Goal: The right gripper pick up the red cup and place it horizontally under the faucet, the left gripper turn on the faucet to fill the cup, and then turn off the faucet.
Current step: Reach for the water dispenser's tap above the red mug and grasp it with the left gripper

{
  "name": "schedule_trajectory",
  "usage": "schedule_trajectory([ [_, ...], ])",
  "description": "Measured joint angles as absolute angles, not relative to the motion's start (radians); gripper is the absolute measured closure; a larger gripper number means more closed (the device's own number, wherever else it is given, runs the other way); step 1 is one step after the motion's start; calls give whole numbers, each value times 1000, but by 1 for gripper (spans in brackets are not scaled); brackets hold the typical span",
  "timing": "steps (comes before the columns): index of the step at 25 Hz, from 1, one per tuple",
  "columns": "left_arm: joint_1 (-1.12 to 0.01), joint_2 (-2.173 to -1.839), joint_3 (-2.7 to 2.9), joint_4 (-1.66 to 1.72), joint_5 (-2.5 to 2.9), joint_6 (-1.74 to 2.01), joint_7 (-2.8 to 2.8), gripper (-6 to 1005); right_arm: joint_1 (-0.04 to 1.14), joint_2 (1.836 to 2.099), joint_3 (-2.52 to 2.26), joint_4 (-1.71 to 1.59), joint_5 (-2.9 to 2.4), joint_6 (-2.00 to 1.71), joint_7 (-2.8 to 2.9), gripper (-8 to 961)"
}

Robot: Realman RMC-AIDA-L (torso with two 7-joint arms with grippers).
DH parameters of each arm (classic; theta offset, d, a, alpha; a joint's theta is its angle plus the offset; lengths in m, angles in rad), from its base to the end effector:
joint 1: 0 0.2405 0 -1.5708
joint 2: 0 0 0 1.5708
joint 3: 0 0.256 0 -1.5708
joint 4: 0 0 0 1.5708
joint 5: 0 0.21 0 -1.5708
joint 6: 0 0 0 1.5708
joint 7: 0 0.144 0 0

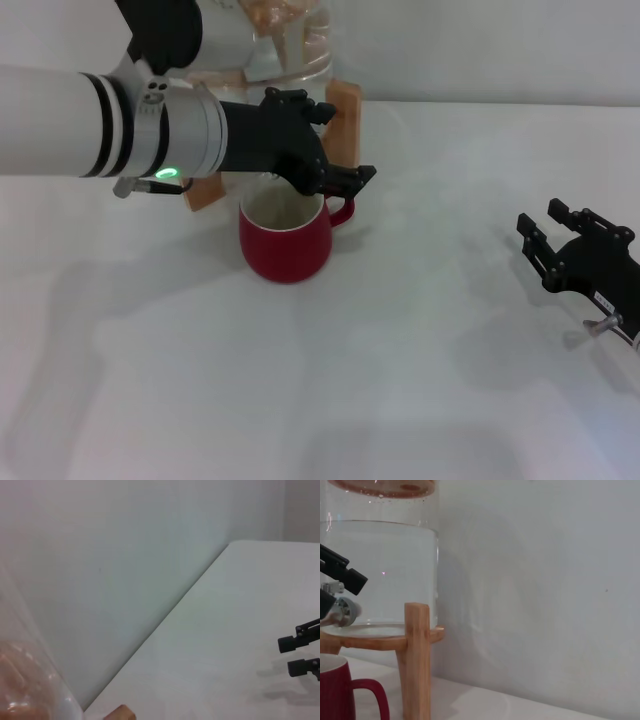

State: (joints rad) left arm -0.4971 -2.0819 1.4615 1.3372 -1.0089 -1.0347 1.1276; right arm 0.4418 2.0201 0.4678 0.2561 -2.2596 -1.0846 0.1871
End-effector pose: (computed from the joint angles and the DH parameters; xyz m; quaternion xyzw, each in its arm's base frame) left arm -0.1342 0.3805 -0.0143 -0.9624 -0.0923 -0.0670 0.2466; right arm 0.3094 0.3175 -0.0578 -0.8087 0.2018 0.2727 0.4805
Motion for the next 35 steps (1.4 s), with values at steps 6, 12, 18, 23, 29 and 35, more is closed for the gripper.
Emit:
schedule_trajectory([
  [6, -485, -2083, 1462, 1362, -995, -1050, 1113, 124, 443, 2020, 467, 256, -2260, -1084, 187, 558],
  [12, -482, -2082, 1457, 1379, -994, -1074, 1105, 123, 445, 2020, 464, 256, -2261, -1083, 187, 558],
  [18, -473, -2082, 1454, 1405, -993, -1096, 1103, 123, 445, 2020, 460, 256, -2261, -1083, 187, 558],
  [23, -472, -2080, 1453, 1412, -993, -1109, 1094, 123, 445, 2020, 458, 256, -2261, -1083, 187, 558],
  [29, -459, -2080, 1453, 1439, -993, -1118, 1089, 123, 446, 2020, 458, 256, -2261, -1083, 187, 558],
  [35, -458, -2081, 1451, 1458, -964, -1137, 1066, 123, 446, 2020, 457, 256, -2261, -1083, 187, 558],
])
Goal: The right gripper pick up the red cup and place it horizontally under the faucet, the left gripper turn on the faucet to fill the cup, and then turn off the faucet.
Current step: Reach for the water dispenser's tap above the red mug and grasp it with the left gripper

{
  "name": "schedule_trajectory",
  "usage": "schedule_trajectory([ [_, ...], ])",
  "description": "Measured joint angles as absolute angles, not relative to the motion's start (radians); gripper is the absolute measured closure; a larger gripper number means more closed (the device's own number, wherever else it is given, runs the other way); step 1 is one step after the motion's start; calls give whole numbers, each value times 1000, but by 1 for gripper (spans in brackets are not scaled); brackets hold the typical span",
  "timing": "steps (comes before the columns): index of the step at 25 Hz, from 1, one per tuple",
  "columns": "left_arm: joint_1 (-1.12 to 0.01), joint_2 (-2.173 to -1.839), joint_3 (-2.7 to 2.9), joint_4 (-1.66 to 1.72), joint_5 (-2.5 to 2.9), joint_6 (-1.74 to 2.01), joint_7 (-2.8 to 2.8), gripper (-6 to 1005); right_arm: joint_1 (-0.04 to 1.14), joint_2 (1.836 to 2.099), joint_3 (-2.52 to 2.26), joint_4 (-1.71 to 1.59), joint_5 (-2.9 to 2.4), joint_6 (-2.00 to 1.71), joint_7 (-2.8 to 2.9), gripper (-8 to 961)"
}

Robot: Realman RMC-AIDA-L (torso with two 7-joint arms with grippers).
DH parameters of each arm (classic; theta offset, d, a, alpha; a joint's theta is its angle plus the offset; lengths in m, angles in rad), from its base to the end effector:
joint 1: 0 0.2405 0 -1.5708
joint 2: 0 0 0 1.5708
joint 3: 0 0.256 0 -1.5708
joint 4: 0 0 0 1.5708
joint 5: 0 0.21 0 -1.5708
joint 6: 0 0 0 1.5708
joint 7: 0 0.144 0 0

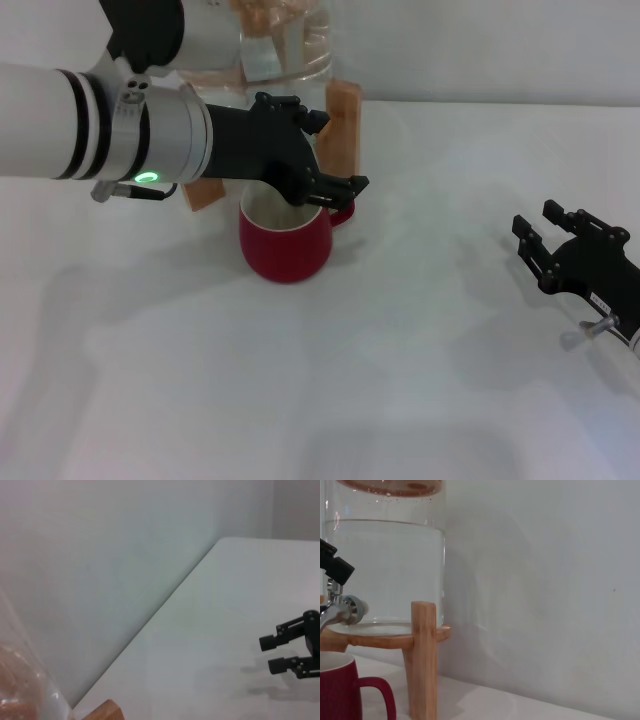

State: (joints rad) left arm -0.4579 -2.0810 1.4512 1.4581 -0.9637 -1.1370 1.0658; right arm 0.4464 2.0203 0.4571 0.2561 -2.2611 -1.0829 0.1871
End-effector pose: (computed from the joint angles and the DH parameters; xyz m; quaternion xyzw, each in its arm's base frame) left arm -0.1291 0.3662 -0.0014 -0.9660 -0.0905 -0.0546 0.2361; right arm 0.3078 0.3176 -0.0596 -0.8129 0.1983 0.2715 0.4756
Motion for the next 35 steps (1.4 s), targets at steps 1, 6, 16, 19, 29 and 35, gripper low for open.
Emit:
schedule_trajectory([
  [1, -458, -2081, 1451, 1460, -961, -1140, 1065, 123, 446, 2020, 457, 256, -2261, -1083, 187, 558],
  [6, -457, -2082, 1451, 1466, -959, -1144, 1059, 123, 445, 2020, 457, 256, -2261, -1083, 187, 558],
  [16, -447, -2082, 1453, 1500, -957, -1157, 1054, 124, 443, 2020, 457, 258, -2261, -1083, 187, 558],
  [19, -443, -2082, 1452, 1520, -966, -1148, 1056, 124, 445, 2020, 457, 259, -2261, -1083, 187, 558],
  [29, -352, -2085, 1472, 1576, -1013, -1063, 1053, 124, 443, 2020, 457, 259, -2261, -1095, 187, 558],
  [35, -246, -2085, 1518, 1642, -1029, -1009, 1053, 123, 447, 2020, 457, 257, -2261, -1095, 187, 558],
])
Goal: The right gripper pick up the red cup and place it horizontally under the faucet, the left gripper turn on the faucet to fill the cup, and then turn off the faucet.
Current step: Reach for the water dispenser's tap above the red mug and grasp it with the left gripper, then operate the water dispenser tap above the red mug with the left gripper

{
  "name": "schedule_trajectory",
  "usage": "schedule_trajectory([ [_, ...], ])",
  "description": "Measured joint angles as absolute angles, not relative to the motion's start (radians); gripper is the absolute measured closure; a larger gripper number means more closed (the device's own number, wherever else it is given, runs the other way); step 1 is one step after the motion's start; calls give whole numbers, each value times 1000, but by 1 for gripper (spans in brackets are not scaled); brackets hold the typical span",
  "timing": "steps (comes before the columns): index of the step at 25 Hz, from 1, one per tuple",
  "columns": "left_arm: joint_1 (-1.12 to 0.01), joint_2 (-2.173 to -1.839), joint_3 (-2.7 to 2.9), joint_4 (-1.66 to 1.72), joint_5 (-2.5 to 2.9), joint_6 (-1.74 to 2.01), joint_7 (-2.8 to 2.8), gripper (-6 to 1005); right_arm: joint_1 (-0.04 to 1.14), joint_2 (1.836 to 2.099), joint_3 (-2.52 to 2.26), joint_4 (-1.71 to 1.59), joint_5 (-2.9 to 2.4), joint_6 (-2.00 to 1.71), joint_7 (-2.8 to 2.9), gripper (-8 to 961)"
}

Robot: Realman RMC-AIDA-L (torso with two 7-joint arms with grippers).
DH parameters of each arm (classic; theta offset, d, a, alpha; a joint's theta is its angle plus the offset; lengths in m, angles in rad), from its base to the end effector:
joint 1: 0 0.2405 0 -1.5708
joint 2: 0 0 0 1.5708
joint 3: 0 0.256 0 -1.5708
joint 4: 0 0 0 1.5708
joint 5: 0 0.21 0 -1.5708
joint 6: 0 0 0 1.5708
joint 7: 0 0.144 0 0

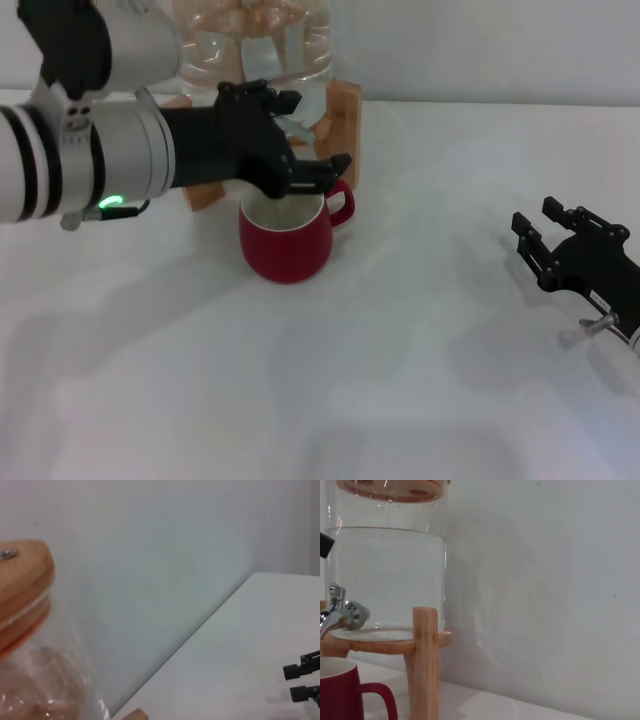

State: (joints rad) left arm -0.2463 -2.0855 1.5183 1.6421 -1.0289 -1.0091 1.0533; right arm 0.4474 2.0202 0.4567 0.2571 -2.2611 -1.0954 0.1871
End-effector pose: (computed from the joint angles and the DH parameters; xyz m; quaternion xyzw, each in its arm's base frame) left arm -0.1372 0.3392 0.0162 -0.9426 -0.1075 -0.1093 0.2965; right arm 0.3057 0.3178 -0.0589 -0.8119 0.1947 0.2773 0.4754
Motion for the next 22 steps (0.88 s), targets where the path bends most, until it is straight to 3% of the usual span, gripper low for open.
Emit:
schedule_trajectory([
  [22, -213, -2086, 1550, 1644, -1030, -987, 1043, 123, 447, 2019, 455, 252, -2261, -1095, 186, 558],
])
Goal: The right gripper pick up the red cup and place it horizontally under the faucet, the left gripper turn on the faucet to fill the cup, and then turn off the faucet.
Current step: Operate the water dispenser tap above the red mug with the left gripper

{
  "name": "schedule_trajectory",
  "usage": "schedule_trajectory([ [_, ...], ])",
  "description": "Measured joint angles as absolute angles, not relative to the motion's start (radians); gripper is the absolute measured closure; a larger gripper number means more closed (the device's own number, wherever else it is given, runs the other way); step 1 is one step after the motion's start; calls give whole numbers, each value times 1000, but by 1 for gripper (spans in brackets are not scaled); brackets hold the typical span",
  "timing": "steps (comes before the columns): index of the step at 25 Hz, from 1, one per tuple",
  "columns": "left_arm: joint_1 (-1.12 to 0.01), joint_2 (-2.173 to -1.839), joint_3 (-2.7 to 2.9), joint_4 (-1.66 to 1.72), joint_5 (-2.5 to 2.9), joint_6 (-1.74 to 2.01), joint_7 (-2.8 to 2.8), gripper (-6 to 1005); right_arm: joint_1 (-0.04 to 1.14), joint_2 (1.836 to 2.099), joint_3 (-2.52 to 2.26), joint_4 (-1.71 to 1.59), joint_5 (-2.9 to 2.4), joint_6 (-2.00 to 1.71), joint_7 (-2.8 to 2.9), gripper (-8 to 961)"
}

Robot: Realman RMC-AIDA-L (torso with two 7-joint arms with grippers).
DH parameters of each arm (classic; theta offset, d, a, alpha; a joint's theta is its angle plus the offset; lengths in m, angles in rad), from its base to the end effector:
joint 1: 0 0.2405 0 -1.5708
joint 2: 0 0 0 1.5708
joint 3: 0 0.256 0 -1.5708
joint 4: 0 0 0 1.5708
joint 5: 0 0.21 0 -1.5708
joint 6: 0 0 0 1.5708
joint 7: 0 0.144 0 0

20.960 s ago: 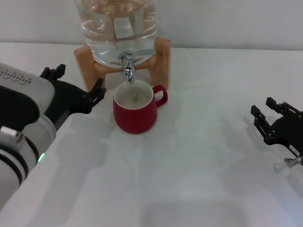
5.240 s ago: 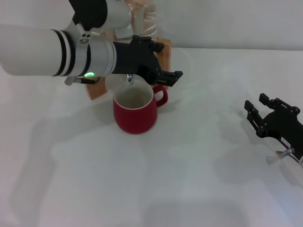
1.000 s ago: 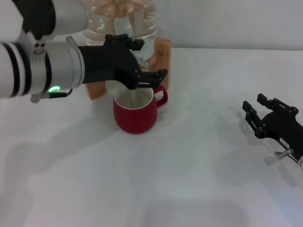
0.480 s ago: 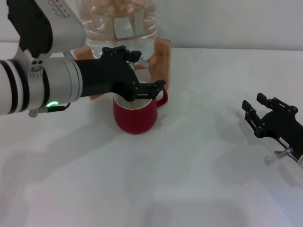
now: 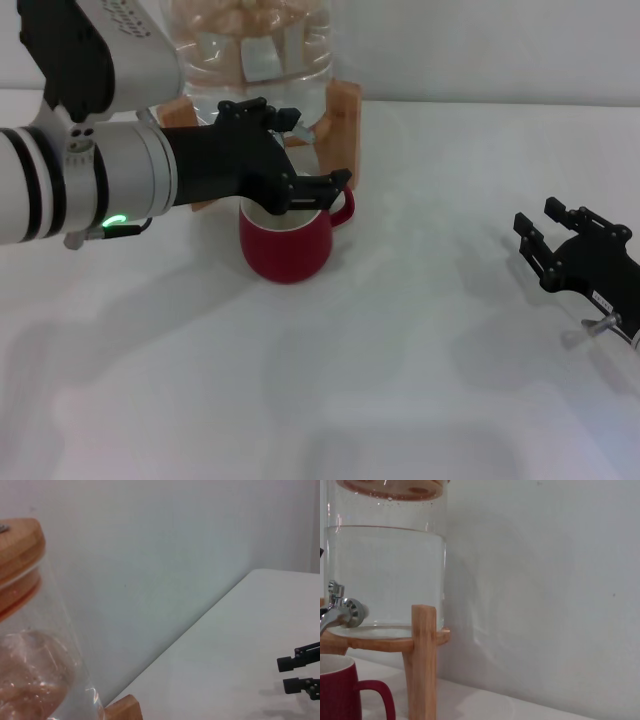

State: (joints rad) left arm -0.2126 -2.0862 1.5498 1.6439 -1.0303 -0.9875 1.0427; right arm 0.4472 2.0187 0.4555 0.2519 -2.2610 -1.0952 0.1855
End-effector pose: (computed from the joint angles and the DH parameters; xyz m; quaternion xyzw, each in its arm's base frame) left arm -0.1433 0.3329 0.0100 -0.9419 -0.1206 -0.1090 0.2941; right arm 0.3074 0.3178 -0.0577 -0.8126 0.1931 0.2739 0.4768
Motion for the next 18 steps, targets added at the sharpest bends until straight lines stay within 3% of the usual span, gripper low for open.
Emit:
schedule_trajectory([
  [18, -229, -2084, 1551, 1603, -1021, -988, 1040, 124, 450, 2019, 456, 251, -2261, -1095, 186, 558],
])
